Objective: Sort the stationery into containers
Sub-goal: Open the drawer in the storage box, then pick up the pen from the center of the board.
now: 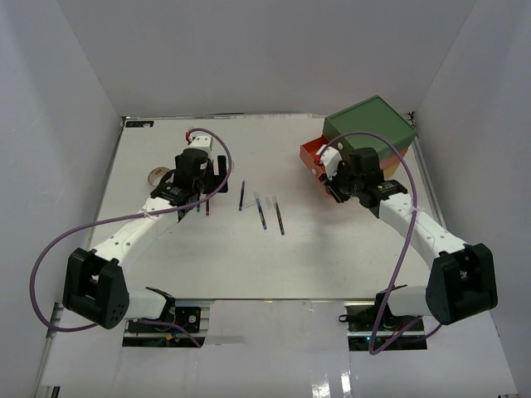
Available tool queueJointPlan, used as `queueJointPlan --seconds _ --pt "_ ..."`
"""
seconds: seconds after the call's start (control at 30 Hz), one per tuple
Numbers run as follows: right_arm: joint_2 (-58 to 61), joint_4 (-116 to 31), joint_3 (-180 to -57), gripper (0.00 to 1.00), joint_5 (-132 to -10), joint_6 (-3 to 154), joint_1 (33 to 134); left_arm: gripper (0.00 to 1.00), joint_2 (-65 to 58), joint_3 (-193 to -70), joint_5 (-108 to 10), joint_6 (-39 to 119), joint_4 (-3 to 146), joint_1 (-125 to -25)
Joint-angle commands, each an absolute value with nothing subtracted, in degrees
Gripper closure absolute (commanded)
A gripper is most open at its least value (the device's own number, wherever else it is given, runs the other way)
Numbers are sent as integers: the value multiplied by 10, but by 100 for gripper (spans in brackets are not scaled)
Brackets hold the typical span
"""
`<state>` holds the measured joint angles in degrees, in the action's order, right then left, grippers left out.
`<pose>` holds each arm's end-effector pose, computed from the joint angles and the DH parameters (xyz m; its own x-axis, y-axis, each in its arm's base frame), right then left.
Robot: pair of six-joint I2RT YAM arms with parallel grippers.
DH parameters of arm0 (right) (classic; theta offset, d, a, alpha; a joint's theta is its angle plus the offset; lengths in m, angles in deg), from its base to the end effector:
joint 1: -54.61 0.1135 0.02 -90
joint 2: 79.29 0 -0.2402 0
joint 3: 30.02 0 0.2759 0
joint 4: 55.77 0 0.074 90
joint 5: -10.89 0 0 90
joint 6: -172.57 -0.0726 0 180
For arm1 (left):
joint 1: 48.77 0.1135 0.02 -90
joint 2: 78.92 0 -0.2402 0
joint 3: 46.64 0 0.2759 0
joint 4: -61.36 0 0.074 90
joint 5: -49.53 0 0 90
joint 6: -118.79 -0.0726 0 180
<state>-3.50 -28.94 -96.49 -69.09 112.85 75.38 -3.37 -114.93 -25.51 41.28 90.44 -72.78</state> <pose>0.3235 0.1362 0.2158 -0.2340 -0.6198 -0.7491 -0.6931 0.6466 -0.3185 0.3272 -0.1252 0.2258 -0.5724 0.0263 -0.8195 0.0813 0.9964 -0.0249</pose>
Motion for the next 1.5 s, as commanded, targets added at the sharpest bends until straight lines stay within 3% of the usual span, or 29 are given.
queueJointPlan --seconds 0.0,0.43,0.63,0.83,1.13,1.47 --pt "-47 -272 -987 64 -669 1131 761 2 -41 -1148 -259 410 901 -727" --pt "-109 -272 -1033 18 -686 1074 818 2 -52 -1148 -251 410 901 -727" --pt "-88 -293 -1052 11 -787 954 917 2 -67 -1148 -238 414 901 -727" --pt "13 -293 -1063 4 -907 849 1002 2 -94 -1147 -215 419 899 -727" --pt "119 -360 -1030 11 -912 724 1025 2 -112 -1141 -196 415 892 -727" --pt "214 -416 -1024 38 -934 698 1027 2 -111 -1141 -209 415 893 -727"
